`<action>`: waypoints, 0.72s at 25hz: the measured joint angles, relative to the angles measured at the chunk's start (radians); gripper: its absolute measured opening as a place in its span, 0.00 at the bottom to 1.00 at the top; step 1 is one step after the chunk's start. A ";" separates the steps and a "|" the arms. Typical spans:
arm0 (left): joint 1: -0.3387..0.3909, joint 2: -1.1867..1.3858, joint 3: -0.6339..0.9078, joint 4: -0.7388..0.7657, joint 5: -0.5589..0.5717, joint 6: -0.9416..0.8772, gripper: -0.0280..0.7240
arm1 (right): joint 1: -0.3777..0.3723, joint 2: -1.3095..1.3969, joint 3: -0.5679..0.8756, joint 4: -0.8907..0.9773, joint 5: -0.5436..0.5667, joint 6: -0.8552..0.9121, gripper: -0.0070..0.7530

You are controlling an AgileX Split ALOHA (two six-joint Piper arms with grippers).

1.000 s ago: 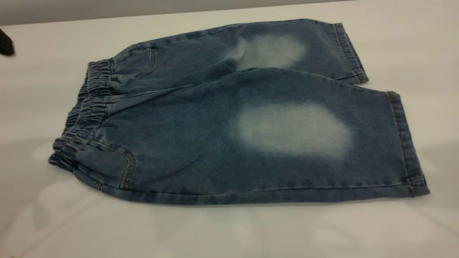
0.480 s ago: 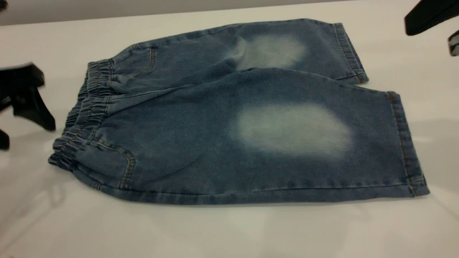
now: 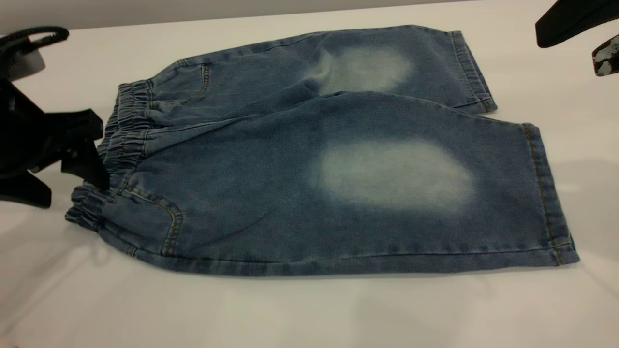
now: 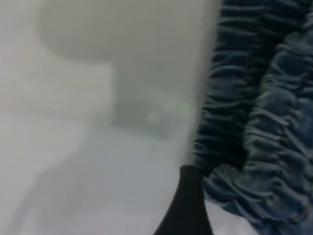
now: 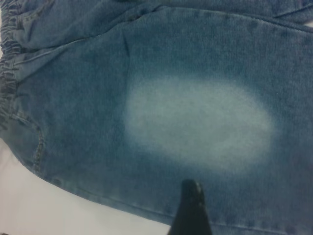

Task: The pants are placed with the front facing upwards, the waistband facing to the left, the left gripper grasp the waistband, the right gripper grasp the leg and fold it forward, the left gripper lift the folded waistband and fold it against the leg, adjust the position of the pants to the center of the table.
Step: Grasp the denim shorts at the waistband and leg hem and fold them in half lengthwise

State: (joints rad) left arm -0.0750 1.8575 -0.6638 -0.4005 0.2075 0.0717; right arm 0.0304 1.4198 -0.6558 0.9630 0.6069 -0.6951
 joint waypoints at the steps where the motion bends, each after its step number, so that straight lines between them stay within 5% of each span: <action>1: 0.000 0.010 0.000 0.001 0.002 0.000 0.79 | 0.000 0.000 0.000 0.000 0.000 0.000 0.65; 12: 0.000 0.067 0.001 0.001 -0.061 -0.001 0.77 | 0.000 0.000 0.000 -0.001 0.000 -0.005 0.65; 18: 0.001 0.068 0.001 0.001 -0.085 -0.001 0.52 | 0.000 0.000 0.000 -0.001 0.000 -0.004 0.65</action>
State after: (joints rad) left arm -0.0741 1.9255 -0.6628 -0.3996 0.1221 0.0708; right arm 0.0304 1.4198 -0.6558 0.9621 0.6069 -0.6992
